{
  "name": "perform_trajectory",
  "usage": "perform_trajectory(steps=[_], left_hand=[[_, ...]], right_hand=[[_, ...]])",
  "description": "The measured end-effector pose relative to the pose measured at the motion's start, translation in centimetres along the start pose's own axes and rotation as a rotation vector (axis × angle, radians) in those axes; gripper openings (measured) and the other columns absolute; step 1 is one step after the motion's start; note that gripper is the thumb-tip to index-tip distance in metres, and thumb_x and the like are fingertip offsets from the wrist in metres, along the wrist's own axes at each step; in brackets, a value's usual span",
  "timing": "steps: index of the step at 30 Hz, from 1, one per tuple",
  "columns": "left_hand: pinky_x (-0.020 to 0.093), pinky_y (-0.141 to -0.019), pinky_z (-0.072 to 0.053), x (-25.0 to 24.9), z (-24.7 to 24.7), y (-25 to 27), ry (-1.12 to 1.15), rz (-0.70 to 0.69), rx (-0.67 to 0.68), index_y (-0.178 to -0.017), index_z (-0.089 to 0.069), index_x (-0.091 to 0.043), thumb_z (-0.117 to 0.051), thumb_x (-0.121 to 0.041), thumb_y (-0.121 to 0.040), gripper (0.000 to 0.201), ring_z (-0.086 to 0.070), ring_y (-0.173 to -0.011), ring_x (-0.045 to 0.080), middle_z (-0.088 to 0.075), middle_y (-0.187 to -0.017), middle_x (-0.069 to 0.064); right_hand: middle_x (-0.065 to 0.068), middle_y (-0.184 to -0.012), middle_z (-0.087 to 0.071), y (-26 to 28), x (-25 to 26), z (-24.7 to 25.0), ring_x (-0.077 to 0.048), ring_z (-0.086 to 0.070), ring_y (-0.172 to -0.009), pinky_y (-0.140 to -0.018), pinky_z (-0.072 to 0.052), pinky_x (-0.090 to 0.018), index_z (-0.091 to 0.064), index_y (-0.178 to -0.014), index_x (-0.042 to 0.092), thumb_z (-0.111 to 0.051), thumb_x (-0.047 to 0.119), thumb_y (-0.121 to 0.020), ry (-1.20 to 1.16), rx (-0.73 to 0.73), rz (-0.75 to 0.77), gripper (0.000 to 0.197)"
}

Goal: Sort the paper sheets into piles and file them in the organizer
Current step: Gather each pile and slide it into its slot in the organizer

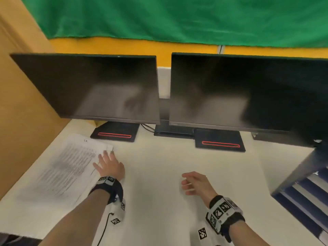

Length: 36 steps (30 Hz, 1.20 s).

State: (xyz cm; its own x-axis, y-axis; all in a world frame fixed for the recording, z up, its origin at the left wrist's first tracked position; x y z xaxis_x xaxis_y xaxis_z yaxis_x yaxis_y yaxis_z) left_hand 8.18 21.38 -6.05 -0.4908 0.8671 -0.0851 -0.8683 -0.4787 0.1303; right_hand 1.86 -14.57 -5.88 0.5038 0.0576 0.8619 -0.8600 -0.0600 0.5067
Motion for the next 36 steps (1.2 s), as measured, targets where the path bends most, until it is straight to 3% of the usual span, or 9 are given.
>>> perform_trajectory(steps=[3, 7, 13, 17, 23, 27, 29, 31, 36], left_hand=[[0.056, -0.113, -0.018, 7.7, -0.1, -1.3, -0.047, 0.248, 0.045, -0.146, -0.019, -0.015, -0.040, -0.056, -0.088, 0.075, -0.020, -0.141, 0.036, -0.019, -0.154, 0.013], [0.056, -0.104, -0.035, 10.2, -2.9, -0.9, -0.013, 0.287, 0.179, -0.144, -0.024, -0.011, -0.031, -0.072, -0.081, 0.088, -0.032, -0.133, 0.040, -0.027, -0.149, 0.018], [0.050, -0.103, -0.039, 2.4, -3.9, 2.8, -0.091, 0.165, 0.306, -0.147, -0.015, -0.011, -0.020, -0.077, -0.080, 0.094, -0.038, -0.131, 0.038, -0.025, -0.150, 0.021], [0.047, -0.102, -0.039, -6.4, -4.3, 6.8, -0.066, -0.061, 0.394, -0.147, -0.015, -0.015, -0.019, -0.071, -0.085, 0.084, -0.040, -0.130, 0.034, -0.030, -0.148, 0.018], [0.046, -0.101, -0.037, -14.1, -2.3, 7.9, 0.050, -0.322, 0.323, -0.127, -0.046, -0.013, -0.024, -0.048, -0.096, 0.051, -0.056, -0.111, 0.027, -0.059, -0.121, 0.008], [0.050, -0.107, -0.027, -7.0, -1.1, 3.5, 0.100, 0.036, 0.171, -0.135, -0.032, -0.019, -0.043, -0.032, -0.091, 0.048, -0.036, -0.128, 0.026, -0.037, -0.138, 0.007], [0.047, -0.102, -0.032, -2.9, -1.9, 3.3, 0.210, 0.284, 0.206, -0.128, -0.035, -0.014, -0.052, -0.027, -0.085, 0.048, -0.037, -0.122, 0.029, -0.038, -0.132, 0.010], [0.045, -0.099, -0.034, -1.8, -2.6, 3.4, 0.306, 0.374, 0.241, -0.121, -0.038, -0.007, -0.053, -0.025, -0.084, 0.043, -0.038, -0.117, 0.032, -0.039, -0.128, 0.014], [0.043, -0.100, -0.036, -3.7, -3.3, 4.1, 0.518, 0.468, 0.352, -0.125, -0.034, -0.004, -0.054, -0.031, -0.084, 0.053, -0.044, -0.120, 0.035, -0.041, -0.131, 0.018]], right_hand=[[-0.009, -0.079, -0.063, -0.9, 0.4, -3.1, -0.020, -0.060, -0.068, -0.059, -0.052, -0.028, -0.064, -0.101, 0.007, -0.044, 0.008, -0.094, 0.088, 0.081, -0.014, 0.021], [-0.010, -0.083, -0.063, -1.8, 0.9, -4.7, -0.020, -0.060, -0.071, -0.059, -0.052, -0.028, -0.065, -0.102, 0.007, -0.047, 0.010, -0.094, 0.149, 0.121, -0.029, 0.020], [-0.010, -0.081, -0.064, -3.6, 1.3, -5.1, -0.021, -0.060, -0.070, -0.060, -0.051, -0.030, -0.065, -0.099, 0.008, -0.047, 0.011, -0.093, 0.178, 0.119, -0.032, 0.019], [-0.010, -0.077, -0.062, -4.6, 1.4, -4.7, -0.022, -0.059, -0.068, -0.059, -0.049, -0.030, -0.065, -0.094, 0.010, -0.046, 0.010, -0.092, 0.179, 0.058, -0.048, 0.019], [-0.004, -0.109, -0.060, -5.8, 0.7, -0.2, -0.025, -0.057, -0.102, -0.092, -0.046, -0.036, -0.062, -0.107, 0.018, -0.049, 0.025, -0.091, 0.301, -0.191, -0.063, 0.022], [-0.001, -0.107, -0.054, -6.7, -1.6, 1.6, -0.017, -0.048, -0.096, -0.100, -0.041, -0.038, -0.057, -0.120, 0.014, -0.048, 0.023, -0.088, 0.277, -0.181, -0.130, 0.034], [-0.002, -0.100, -0.053, -6.2, -1.7, 1.7, -0.019, -0.048, -0.094, -0.098, -0.044, -0.041, -0.061, -0.103, 0.011, -0.046, 0.019, -0.088, 0.233, -0.182, -0.183, 0.023], [-0.008, -0.090, -0.055, -5.4, -1.8, 0.8, -0.022, -0.050, -0.089, -0.085, -0.050, -0.041, -0.056, -0.081, 0.010, -0.048, 0.014, -0.091, 0.109, -0.158, -0.269, 0.014], [-0.010, -0.091, -0.059, -3.7, -1.3, -2.1, -0.025, -0.055, -0.086, -0.076, -0.046, -0.038, -0.055, -0.088, 0.013, -0.050, 0.026, -0.093, -0.021, -0.020, -0.387, 0.014]])
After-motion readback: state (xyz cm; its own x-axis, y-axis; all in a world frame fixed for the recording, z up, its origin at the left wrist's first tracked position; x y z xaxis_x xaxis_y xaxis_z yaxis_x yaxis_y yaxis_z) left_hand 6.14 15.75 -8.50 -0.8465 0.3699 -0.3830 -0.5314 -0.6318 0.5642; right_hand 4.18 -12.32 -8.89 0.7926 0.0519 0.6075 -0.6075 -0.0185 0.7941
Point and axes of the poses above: each hand's wrist, its own y-axis away from the middle knuckle, its own z-axis out of the back of the hand, x = y × z, the point moved 10 cm from there along -y, towards the middle knuckle
